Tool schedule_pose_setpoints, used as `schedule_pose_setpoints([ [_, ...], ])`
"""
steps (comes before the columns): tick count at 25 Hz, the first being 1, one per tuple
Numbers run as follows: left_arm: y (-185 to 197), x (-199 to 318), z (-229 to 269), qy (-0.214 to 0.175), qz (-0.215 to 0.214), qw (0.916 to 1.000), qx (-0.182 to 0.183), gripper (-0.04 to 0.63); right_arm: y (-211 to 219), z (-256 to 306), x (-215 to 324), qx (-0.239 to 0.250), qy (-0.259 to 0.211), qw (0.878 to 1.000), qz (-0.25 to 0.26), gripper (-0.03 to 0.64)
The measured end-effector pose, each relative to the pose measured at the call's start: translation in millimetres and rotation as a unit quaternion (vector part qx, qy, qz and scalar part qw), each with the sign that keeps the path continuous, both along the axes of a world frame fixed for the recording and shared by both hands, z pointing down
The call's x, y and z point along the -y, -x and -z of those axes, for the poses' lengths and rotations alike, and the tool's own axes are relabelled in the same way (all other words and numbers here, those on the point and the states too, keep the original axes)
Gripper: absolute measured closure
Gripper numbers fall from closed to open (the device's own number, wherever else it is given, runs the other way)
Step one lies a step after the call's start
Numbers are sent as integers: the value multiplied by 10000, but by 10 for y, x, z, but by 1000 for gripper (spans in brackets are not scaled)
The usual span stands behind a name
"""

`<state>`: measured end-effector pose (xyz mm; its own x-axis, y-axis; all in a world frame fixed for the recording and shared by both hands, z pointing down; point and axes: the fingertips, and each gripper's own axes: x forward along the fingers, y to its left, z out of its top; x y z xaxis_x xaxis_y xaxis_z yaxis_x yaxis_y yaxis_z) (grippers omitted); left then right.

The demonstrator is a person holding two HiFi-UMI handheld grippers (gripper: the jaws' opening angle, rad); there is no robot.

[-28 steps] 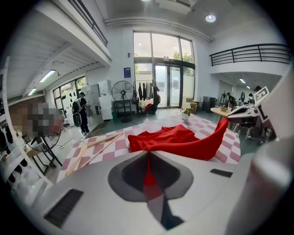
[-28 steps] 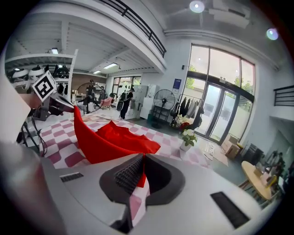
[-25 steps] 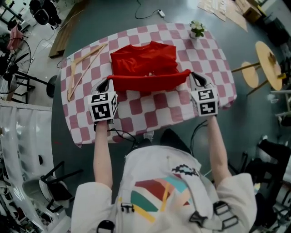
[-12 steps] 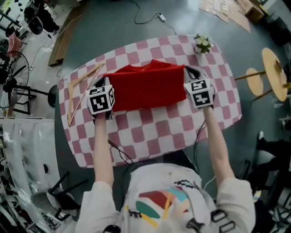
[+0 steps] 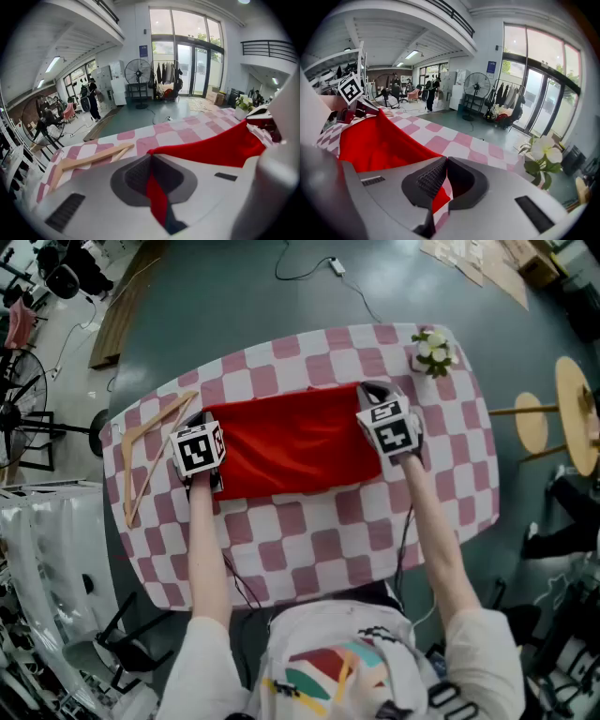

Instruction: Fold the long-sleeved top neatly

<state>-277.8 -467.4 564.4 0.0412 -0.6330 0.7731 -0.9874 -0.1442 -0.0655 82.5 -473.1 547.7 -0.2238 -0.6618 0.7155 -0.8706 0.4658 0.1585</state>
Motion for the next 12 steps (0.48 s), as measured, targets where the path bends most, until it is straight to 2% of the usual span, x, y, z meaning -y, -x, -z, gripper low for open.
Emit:
schedule_pose_setpoints([
  [4, 15, 85, -217, 170, 126, 9998, -63, 581, 51, -227, 110, 92, 163, 9998, 26, 604],
  [7, 13, 141, -269, 154, 224, 9995, -167, 581, 29, -263, 186, 107, 42, 9999, -39, 607],
  [11, 70, 123, -207, -213, 382, 9990, 29, 577, -11, -97, 178, 383, -294, 9985, -248, 594],
  [12, 86, 112, -146, -364, 426, 9984, 45, 571, -7, -27, 154, 539, -376, 9974, -279, 538],
])
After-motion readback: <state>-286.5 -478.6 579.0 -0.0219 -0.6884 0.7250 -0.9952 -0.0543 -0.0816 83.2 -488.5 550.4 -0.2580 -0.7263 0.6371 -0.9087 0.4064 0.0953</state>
